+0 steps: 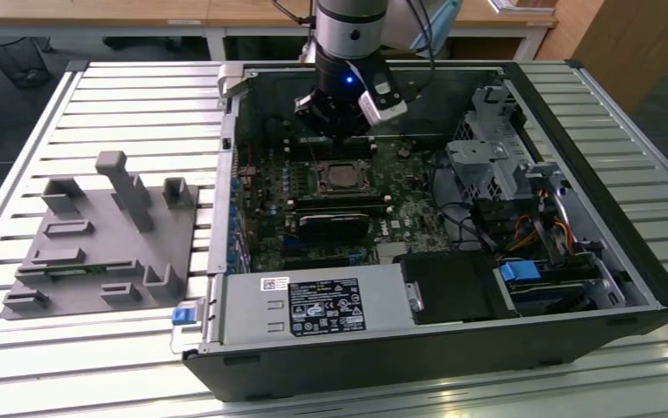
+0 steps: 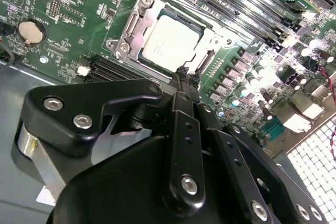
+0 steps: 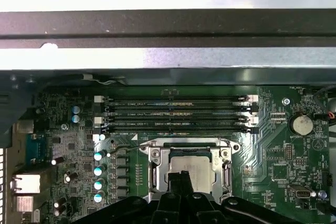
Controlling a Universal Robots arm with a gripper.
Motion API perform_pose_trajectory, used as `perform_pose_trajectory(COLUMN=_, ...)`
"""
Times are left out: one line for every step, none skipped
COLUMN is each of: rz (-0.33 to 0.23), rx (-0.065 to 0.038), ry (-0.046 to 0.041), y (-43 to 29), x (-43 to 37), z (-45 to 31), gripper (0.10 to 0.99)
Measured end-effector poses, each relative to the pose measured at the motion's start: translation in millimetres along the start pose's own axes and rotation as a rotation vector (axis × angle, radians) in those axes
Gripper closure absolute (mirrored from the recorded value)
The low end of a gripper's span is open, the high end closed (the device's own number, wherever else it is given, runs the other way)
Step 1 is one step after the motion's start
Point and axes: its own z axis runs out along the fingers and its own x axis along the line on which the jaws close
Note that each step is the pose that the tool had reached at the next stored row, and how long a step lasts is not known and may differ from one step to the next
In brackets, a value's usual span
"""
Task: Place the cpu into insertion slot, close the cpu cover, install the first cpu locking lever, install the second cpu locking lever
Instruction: 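Install the first cpu locking lever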
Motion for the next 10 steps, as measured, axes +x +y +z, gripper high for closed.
perform_pose_trajectory(rz=0.000, rx=0.000, ry=0.0000, y=0.0, x=0.1, z=0.0, gripper=0.980)
perform_pose_trajectory(rz=0.000, rx=0.000, ry=0.0001, y=0.0, x=0.2, z=-0.1, gripper=0.980)
perform_pose_trajectory(rz=0.000, rx=0.000, ry=0.0001, y=-0.1, x=0.2, z=-0.4, gripper=0.980)
perform_pose_trajectory(rz=0.000, rx=0.000, ry=0.0001, y=0.0, x=0.2, z=-1.1, gripper=0.980)
perform_pose_trajectory(rz=0.000, rx=0.000, ry=0.0000, y=0.0, x=0.2, z=-1.9, gripper=0.980)
perform_pose_trajectory(rz=-0.001, rx=0.000, ry=0.0000, y=0.1, x=0.2, z=-3.1, gripper=0.980)
perform_pose_trajectory(rz=-0.001, rx=0.000, ry=0.0000, y=0.2, x=0.2, z=-4.3, gripper=0.980)
perform_pose_trajectory(rz=-0.001, rx=0.000, ry=0.0000, y=0.2, x=0.3, z=-5.1, gripper=0.980)
perform_pose_trajectory(rz=-0.001, rx=0.000, ry=-0.0003, y=0.2, x=0.5, z=-5.1, gripper=0.980)
perform_pose_trajectory(rz=-0.003, rx=0.000, ry=-0.0006, y=0.2, x=1.1, z=-5.1, gripper=0.980)
